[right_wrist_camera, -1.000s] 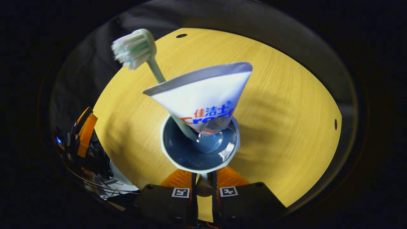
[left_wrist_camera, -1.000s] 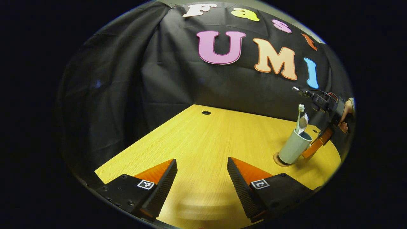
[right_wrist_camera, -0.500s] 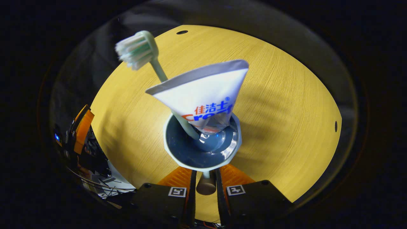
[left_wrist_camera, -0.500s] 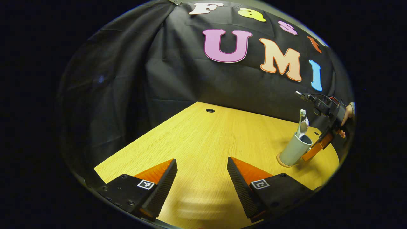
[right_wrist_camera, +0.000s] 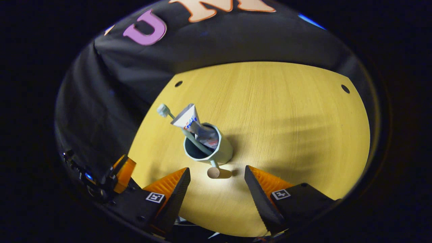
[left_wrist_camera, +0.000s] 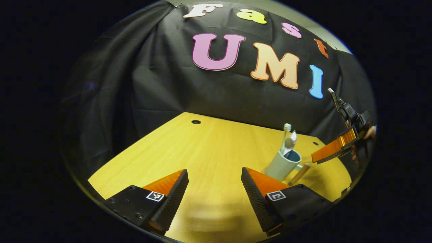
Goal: Put the toothbrush and toothpaste on the desktop into the cup, then pick up the cup and place it on the coaster on the desktop.
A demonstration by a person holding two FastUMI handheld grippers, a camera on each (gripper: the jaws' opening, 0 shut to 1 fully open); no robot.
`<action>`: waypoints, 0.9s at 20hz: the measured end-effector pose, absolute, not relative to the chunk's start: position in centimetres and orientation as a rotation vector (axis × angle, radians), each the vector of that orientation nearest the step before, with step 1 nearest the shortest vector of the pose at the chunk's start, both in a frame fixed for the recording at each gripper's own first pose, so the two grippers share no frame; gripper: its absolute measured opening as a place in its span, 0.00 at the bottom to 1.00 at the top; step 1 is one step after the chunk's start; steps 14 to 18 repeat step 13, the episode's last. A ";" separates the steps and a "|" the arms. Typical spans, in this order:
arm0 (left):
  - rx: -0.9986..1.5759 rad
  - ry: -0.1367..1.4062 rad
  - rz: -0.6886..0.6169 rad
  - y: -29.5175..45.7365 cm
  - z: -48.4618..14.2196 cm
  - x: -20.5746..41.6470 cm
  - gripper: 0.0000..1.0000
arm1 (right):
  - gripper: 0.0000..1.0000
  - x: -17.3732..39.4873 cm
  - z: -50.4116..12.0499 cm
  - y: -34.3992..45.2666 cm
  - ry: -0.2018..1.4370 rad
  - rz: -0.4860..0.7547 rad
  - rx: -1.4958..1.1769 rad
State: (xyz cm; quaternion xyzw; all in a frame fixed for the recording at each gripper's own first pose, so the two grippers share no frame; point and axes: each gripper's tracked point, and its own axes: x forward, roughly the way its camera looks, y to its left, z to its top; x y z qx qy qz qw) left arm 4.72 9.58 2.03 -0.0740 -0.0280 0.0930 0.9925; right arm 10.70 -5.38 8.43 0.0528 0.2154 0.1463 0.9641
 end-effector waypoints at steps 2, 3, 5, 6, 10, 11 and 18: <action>-0.159 -0.056 0.137 6.6 3.5 5.4 0.94 | 0.99 8.9 12.2 -9.0 0.218 0.222 0.210; -0.154 -0.059 0.115 5.3 4.2 5.7 0.94 | 0.99 8.0 13.2 -10.1 0.150 0.202 0.231; -0.128 -0.050 0.084 3.3 5.0 6.3 0.93 | 0.94 5.6 14.7 -12.6 0.023 0.166 0.266; -0.097 -0.044 0.060 2.0 5.7 6.6 0.93 | 0.98 4.7 14.7 -13.2 -0.005 0.159 0.283; -0.013 -0.011 -0.036 -2.7 6.4 6.9 0.94 | 0.99 1.8 12.3 -17.2 -0.074 0.068 0.306; -0.007 0.000 -0.049 -3.5 6.1 6.8 0.94 | 0.99 1.3 11.8 -17.3 -0.091 0.052 0.291; 0.002 0.040 -0.059 -4.5 5.4 6.5 0.93 | 0.99 0.4 10.9 -17.7 -0.113 0.028 0.277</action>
